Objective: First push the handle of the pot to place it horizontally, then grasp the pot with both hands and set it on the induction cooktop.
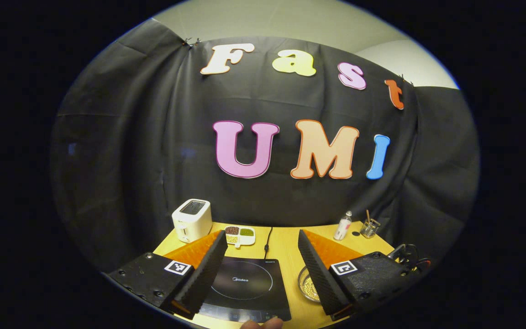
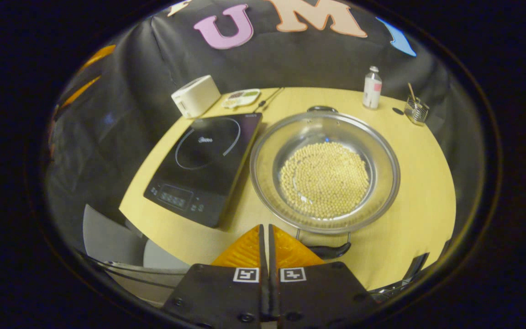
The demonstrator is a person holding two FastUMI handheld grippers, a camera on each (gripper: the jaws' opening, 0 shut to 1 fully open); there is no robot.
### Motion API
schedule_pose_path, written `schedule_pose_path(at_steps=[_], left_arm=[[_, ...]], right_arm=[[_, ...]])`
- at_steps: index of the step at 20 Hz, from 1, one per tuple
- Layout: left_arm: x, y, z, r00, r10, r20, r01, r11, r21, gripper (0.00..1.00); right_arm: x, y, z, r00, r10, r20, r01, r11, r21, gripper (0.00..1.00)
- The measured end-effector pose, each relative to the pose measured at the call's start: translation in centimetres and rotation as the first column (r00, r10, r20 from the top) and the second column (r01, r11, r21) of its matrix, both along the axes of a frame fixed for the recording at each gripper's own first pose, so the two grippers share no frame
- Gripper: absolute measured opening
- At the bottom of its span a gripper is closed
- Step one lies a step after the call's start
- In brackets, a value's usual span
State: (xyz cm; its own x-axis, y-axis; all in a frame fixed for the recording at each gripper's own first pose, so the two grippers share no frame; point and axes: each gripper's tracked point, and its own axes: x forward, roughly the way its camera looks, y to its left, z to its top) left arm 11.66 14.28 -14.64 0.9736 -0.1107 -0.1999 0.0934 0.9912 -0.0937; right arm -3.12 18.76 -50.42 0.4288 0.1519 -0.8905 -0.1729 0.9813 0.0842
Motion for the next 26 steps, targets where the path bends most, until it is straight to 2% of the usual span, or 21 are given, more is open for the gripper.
schedule_pose_path(at_steps=[1, 2, 3, 5, 7, 8, 9, 10, 14, 20, 24, 26], left_arm=[[0.3, -0.3, 0.1, 1.000, -0.020, 0.009, 0.020, 1.000, 0.001, 0.92], [0.5, -0.5, -0.1, 0.999, -0.038, 0.003, 0.038, 0.999, 0.004, 0.95], [0.5, -0.6, -0.6, 0.998, -0.055, -0.007, 0.055, 0.998, 0.001, 0.92], [0.7, -0.7, -1.1, 0.997, -0.074, -0.018, 0.074, 0.997, -0.013, 0.95], [1.0, 0.2, -1.3, 0.998, -0.060, -0.023, 0.060, 0.998, -0.016, 0.95], [1.0, 0.6, -1.2, 0.999, -0.050, -0.019, 0.050, 0.999, -0.020, 0.95], [1.1, 1.0, -1.4, 0.999, -0.042, -0.022, 0.041, 0.999, -0.022, 0.95], [1.1, 1.3, -1.6, 0.999, -0.036, -0.026, 0.035, 0.999, -0.027, 0.95], [1.1, 1.9, -2.1, 0.999, -0.019, -0.043, 0.017, 0.999, -0.044, 0.95], [1.2, 0.6, -2.4, 0.999, -0.016, -0.051, 0.015, 1.000, -0.019, 0.95], [0.8, -1.0, -2.2, 0.997, 0.020, -0.069, -0.021, 1.000, -0.006, 0.95], [0.8, -1.8, -2.4, 0.995, 0.044, -0.087, -0.043, 0.999, 0.014, 0.95]], right_arm=[[0.1, -0.6, -0.9, 1.000, -0.016, -0.015, 0.016, 0.999, -0.029, 0.03], [0.3, -1.0, -1.3, 0.999, -0.040, -0.026, 0.038, 0.998, -0.039, 0.03], [0.4, -1.1, -1.8, 0.997, -0.070, -0.041, 0.069, 0.997, -0.032, 0.00], [0.3, -1.5, -2.7, 0.993, -0.097, -0.064, 0.095, 0.995, -0.042, 0.03], [0.1, -1.6, -3.1, 0.992, -0.093, -0.083, 0.089, 0.994, -0.059, 0.00], [-0.2, -1.6, -3.3, 0.992, -0.088, -0.095, 0.083, 0.995, -0.063, 0.03], [-0.3, -1.7, -3.4, 0.991, -0.085, -0.103, 0.078, 0.994, -0.071, 0.00], [-0.3, -1.9, -3.5, 0.991, -0.083, -0.107, 0.075, 0.994, -0.079, 0.03], [-0.3, -3.0, -3.7, 0.989, -0.085, -0.125, 0.073, 0.993, -0.096, 0.03], [-0.4, -5.5, -3.8, 0.986, -0.088, -0.140, 0.076, 0.993, -0.085, 0.03], [-0.4, -7.6, -3.4, 0.987, -0.056, -0.150, 0.048, 0.997, -0.053, 0.03], [-0.4, -8.6, -3.7, 0.986, -0.039, -0.162, 0.032, 0.999, -0.040, 0.00]])
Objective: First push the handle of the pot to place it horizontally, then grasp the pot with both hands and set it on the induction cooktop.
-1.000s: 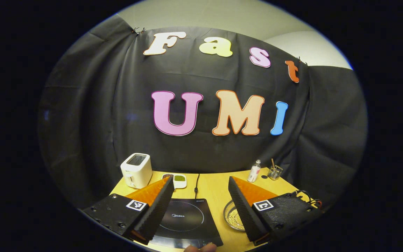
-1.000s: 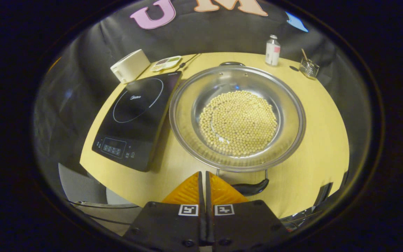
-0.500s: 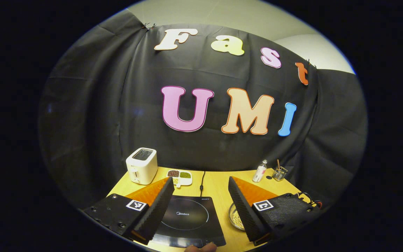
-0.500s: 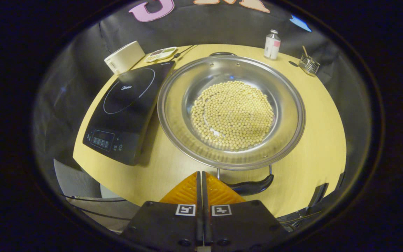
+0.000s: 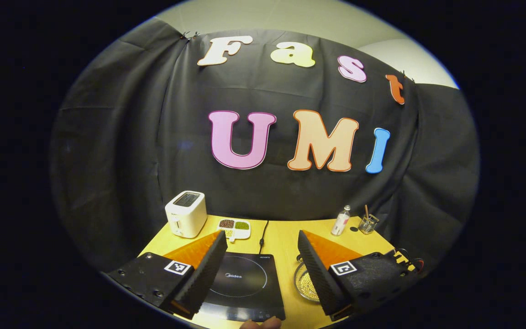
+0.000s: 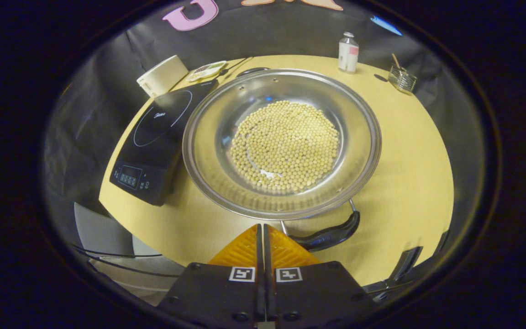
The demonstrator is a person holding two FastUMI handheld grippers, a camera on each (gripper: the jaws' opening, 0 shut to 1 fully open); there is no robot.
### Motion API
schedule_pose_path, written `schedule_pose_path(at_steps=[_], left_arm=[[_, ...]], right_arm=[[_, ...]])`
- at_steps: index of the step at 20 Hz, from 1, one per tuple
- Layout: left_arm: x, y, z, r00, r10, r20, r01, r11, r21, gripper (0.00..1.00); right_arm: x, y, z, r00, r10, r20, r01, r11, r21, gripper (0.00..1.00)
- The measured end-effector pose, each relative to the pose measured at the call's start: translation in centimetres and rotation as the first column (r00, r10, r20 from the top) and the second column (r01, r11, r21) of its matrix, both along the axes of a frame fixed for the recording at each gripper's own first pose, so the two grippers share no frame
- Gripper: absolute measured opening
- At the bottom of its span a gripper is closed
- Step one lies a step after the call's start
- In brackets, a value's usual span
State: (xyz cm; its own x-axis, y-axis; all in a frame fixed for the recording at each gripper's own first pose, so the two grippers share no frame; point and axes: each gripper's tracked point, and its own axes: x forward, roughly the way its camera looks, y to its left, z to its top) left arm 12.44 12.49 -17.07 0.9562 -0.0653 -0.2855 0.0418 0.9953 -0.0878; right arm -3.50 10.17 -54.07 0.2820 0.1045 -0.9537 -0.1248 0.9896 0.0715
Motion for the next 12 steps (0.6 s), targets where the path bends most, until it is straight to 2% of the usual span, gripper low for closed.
schedule_pose_path(at_steps=[1, 5, 6, 7, 12], left_arm=[[-0.1, -0.2, 0.0, 1.000, 0.015, 0.000, -0.015, 1.000, 0.002, 0.95], [-0.6, -2.0, 0.7, 0.997, 0.072, -0.001, -0.072, 0.997, 0.011, 0.95], [-0.9, -2.5, 0.7, 0.996, 0.084, -0.003, -0.084, 0.996, 0.021, 0.92], [-1.1, -2.9, 0.5, 0.995, 0.097, -0.009, -0.097, 0.995, 0.033, 0.95], [-3.2, -4.9, -0.1, 0.986, 0.160, -0.040, -0.157, 0.985, 0.077, 0.96]], right_arm=[[0.3, -0.6, 0.0, 1.000, 0.012, 0.001, -0.012, 1.000, 0.004, 0.03], [1.3, -2.3, -0.2, 0.999, 0.032, -0.006, -0.031, 0.998, 0.048, 0.03], [1.2, -2.8, -0.3, 0.999, 0.038, -0.009, -0.037, 0.998, 0.057, 0.03], [1.5, -3.4, -0.2, 0.999, 0.047, -0.008, -0.046, 0.997, 0.064, 0.02], [3.1, -6.8, -0.5, 0.993, 0.117, 0.008, -0.117, 0.990, 0.073, 0.02]])
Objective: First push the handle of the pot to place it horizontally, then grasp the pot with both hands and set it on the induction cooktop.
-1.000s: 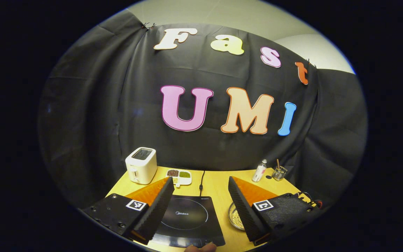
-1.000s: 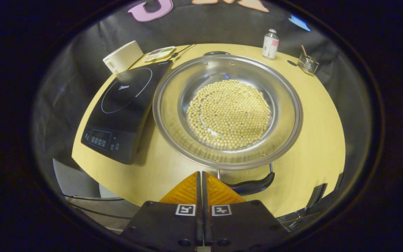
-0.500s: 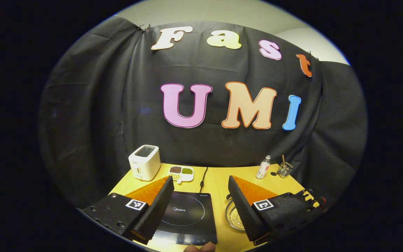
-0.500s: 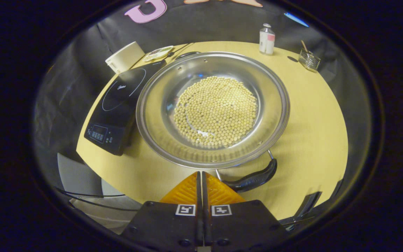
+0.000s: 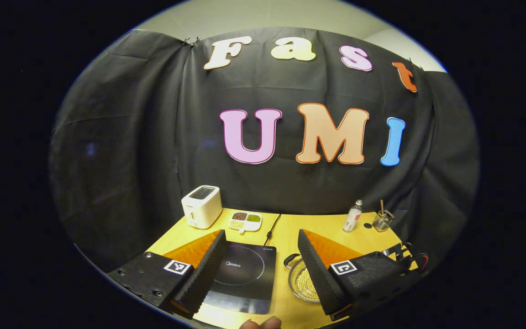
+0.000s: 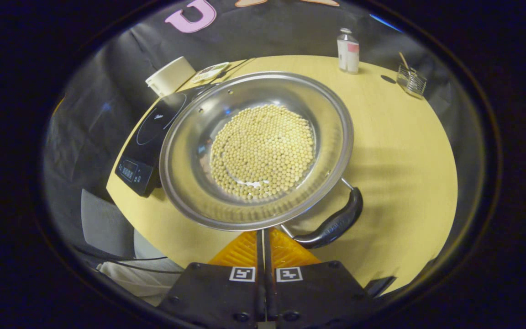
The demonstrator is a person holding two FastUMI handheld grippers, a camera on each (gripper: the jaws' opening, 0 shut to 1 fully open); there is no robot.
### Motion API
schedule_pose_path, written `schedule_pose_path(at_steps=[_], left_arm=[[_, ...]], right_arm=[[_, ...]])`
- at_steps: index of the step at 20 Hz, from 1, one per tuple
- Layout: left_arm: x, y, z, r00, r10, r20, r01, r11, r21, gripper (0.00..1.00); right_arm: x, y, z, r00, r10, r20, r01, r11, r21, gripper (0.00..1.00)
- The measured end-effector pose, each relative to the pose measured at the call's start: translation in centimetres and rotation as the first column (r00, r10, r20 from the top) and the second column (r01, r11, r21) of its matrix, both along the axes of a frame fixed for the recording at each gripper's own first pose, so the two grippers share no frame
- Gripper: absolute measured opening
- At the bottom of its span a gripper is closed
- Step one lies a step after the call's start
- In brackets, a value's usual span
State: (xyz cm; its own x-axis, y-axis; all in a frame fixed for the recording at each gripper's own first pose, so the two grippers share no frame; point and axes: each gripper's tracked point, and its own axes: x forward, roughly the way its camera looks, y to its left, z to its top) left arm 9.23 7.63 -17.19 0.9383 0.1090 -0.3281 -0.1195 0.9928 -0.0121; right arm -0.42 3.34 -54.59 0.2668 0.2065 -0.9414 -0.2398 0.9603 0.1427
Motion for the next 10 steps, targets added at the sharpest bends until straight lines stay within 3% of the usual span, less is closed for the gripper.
schedule_pose_path(at_steps=[10], left_arm=[[-2.3, -2.9, -0.8, 0.997, -0.049, -0.063, 0.051, 0.998, 0.024, 0.94]], right_arm=[[3.5, -4.3, -0.3, 0.999, -0.010, 0.038, 0.011, 0.999, -0.038, 0.03]])
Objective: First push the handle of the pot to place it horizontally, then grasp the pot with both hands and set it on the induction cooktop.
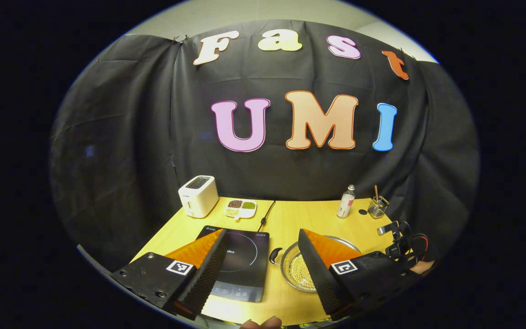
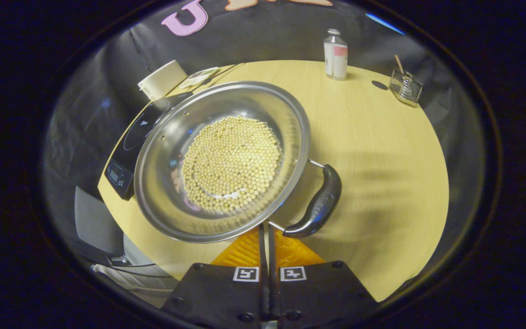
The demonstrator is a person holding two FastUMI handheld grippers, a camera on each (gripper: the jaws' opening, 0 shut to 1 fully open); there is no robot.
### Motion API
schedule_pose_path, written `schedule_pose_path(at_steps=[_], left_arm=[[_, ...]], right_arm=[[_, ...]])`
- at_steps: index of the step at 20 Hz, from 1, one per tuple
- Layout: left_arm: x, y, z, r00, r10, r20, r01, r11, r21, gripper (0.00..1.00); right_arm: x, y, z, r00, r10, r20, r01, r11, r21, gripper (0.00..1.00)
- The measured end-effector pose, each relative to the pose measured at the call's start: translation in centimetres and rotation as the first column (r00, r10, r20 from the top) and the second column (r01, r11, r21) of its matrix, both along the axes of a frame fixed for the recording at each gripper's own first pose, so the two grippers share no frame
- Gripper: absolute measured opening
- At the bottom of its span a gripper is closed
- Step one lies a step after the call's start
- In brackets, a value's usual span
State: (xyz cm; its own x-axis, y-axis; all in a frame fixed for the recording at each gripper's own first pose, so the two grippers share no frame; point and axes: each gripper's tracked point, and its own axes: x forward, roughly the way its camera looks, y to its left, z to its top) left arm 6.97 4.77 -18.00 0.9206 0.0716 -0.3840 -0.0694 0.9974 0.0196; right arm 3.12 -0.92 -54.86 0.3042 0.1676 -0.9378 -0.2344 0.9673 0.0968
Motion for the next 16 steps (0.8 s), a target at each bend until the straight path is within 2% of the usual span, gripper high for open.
schedule_pose_path(at_steps=[3, 9, 14, 16], left_arm=[[-0.4, 0.6, -0.1, 1.000, -0.031, -0.004, 0.031, 1.000, 0.002, 0.92], [-1.0, 2.0, -1.7, 0.992, -0.113, -0.051, 0.112, 0.993, -0.035, 0.94], [-0.8, 2.8, -3.8, 0.976, -0.196, -0.097, 0.186, 0.977, -0.102, 0.95], [-0.3, 3.5, -4.6, 0.971, -0.217, -0.101, 0.205, 0.972, -0.115, 0.96]], right_arm=[[1.1, -1.3, -0.3, 1.000, -0.007, 0.007, 0.007, 0.998, -0.061, 0.03], [2.3, -2.7, -0.8, 0.993, -0.116, -0.005, 0.114, 0.982, -0.149, 0.03], [3.1, -4.4, 0.1, 0.969, -0.239, 0.060, 0.247, 0.933, -0.262, 0.03], [2.8, -5.0, 1.4, 0.961, -0.249, 0.124, 0.276, 0.908, -0.316, 0.05]])
